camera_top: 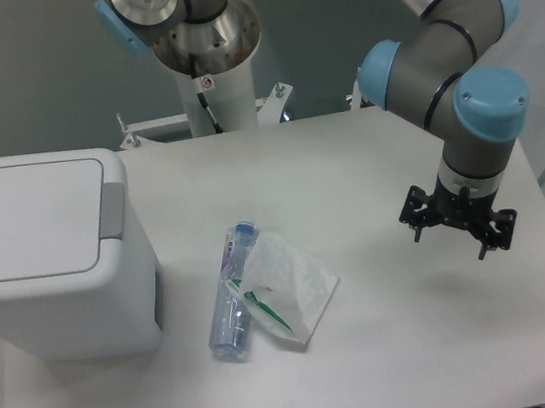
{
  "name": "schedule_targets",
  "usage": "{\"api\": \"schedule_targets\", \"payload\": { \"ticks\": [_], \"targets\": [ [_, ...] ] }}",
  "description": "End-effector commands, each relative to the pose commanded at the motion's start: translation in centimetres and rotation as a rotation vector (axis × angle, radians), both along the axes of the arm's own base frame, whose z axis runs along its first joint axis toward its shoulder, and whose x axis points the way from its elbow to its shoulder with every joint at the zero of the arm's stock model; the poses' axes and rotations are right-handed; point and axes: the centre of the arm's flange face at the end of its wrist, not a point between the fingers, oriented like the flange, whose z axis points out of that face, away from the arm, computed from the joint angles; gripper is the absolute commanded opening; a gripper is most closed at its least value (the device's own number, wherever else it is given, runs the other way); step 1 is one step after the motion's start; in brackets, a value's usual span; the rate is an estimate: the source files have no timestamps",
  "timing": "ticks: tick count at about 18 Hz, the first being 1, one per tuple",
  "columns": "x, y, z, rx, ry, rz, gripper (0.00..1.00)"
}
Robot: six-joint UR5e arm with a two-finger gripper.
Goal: Open the trash can
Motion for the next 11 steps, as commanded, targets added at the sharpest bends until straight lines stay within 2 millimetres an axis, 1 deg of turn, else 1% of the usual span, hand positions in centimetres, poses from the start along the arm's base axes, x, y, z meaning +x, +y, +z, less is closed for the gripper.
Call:
{"api": "schedule_targets", "payload": {
  "ticks": [6, 8, 11],
  "targets": [
    [0.1, 0.1, 0.3, 0.008, 0.002, 0.013, 1.0],
    [0.7, 1.2, -0.2, 0.023, -0.01, 0.064, 1.0],
    [1.3, 2.5, -0.2, 0.095, -0.012, 0.152, 1.0]
  ]
}}
